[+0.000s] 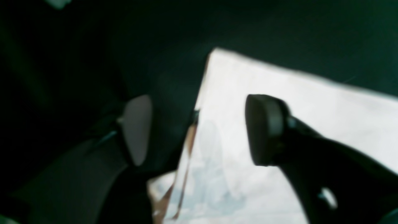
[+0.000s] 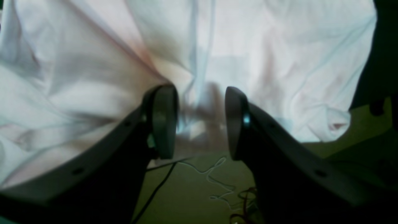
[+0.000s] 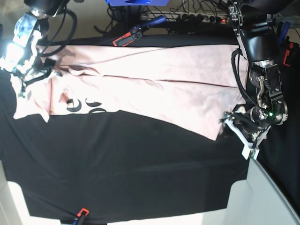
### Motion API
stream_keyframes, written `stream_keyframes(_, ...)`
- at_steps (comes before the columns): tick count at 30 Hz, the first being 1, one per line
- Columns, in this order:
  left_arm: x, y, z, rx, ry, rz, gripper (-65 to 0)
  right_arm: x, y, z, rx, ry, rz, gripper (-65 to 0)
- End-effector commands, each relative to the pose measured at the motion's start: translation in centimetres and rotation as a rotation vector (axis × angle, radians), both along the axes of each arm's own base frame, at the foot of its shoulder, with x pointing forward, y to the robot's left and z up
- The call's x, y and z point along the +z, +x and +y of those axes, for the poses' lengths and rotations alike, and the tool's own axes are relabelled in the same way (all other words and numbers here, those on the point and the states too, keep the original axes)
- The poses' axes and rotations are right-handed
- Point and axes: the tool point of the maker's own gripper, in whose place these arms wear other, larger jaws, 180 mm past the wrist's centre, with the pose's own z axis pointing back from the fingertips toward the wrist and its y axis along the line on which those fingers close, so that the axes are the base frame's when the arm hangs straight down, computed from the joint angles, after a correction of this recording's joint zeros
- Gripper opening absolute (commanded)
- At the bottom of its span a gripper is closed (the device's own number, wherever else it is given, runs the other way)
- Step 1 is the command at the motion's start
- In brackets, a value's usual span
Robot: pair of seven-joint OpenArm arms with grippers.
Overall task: Fold the T-shirt properly
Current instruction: 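Fold the shirt lengthwise, carrying the held edge over with both grippers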
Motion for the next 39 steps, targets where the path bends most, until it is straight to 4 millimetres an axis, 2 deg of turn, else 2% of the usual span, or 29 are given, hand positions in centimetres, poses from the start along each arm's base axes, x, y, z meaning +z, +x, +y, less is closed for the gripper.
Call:
stream_keyframes(1,1.9,1.4,0.7,0.012,0.011,-0.057,-14.6,1.6,1.2,-0.9,0.000,-0.040,-0.060,-40.6)
stream_keyframes(3,2.2,2.0,0.7,0.014,0.017,-0.063,-11.9,3.6,1.8,-1.8,0.005,-0.096,-0.141,-40.6)
stream_keyframes(5,2.0,2.5,0.7,0.020,0.008,-0.057,-12.1,5.5,2.3,-2.4,0.002,-0.148,-0.223,-40.6)
stream_keyframes(8,0.8,3.0,0.7,0.035,-0.027,-0.018,-12.1,7.3,2.7,-3.0,0.010,-0.195,-0.289,-40.6)
stream_keyframes(15,-2.1,3.7,0.2,0.056,-0.093,0.057,-12.1,7.4,2.8,-3.0,0.010,-0.198,-0.293,-40.6)
stream_keyframes(20,-3.2,4.3,-0.2,0.074,-0.136,0.059,-12.1,7.5,2.9,-3.0,0.016,-0.197,-0.295,-40.6)
stream_keyframes(24,-5.2,3.9,-0.8,0.094,-0.185,0.128,-12.1,7.5,2.9,-2.9,0.018,-0.197,-0.295,-40.6)
stream_keyframes(26,-5.5,4.3,-1.0,0.105,-0.205,0.113,-12.1,7.5,3.0,-2.8,0.020,-0.196,-0.296,-40.6)
stream_keyframes(32,-7.8,3.1,-4.1,0.006,-0.177,0.195,-12.8,7.5,2.9,-2.9,0.020,-0.198,-0.296,-40.6)
stream_keyframes(34,-8.2,2.8,-4.2,0.008,-0.184,0.208,-19.3,7.6,3.0,-2.9,0.019,-0.198,-0.297,-40.6)
stream_keyframes(38,-8.6,2.4,-4.1,0.012,-0.183,0.223,-51.4,7.6,3.1,-2.9,0.019,-0.198,-0.299,-40.6)
stream_keyframes(39,-8.5,2.4,-4.0,0.013,-0.179,0.225,-57.6,7.6,3.1,-2.9,0.019,-0.198,-0.299,-40.6)
